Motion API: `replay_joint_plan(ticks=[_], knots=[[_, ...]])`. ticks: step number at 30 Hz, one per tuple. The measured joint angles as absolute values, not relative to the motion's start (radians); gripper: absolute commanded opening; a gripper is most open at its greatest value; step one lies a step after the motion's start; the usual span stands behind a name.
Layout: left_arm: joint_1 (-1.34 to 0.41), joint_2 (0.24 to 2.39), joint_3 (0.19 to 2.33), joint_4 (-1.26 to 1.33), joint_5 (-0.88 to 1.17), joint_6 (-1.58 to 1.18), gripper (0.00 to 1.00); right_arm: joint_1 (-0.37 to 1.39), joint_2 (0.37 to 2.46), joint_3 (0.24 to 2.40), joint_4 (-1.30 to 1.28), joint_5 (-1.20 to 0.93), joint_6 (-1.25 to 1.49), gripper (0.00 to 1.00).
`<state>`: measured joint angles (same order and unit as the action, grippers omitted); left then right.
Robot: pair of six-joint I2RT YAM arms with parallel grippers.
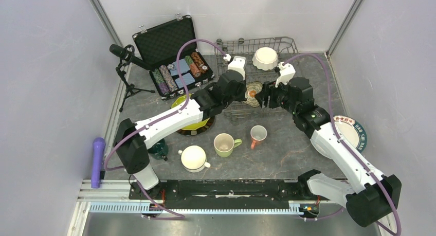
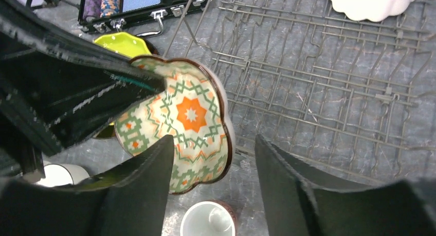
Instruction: Load the mixed dishes into the dish rack
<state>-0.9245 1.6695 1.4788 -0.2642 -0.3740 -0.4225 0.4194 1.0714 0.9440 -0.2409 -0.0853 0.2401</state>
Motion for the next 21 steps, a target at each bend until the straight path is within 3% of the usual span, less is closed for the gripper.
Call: replay_joint_plan(ticks=[5,10,21], knots=[[-0.862,1.669,1.459,-0.216,-0.273,-0.436,0.02,0.418,1.071,0.944,-0.239,-0.123,0.262,0.98],[-0.774,1.664,1.383,-0.153,-0.162,-0.487,0.02,0.372,1.044,0.902,-0.149,-0.229,0.314,0.98],[-0.634,1.644,1.234,0.063,0.155,-0.765,0.02,0.285,0.984,0.567,0.434,-0.457,0.68,0.98]])
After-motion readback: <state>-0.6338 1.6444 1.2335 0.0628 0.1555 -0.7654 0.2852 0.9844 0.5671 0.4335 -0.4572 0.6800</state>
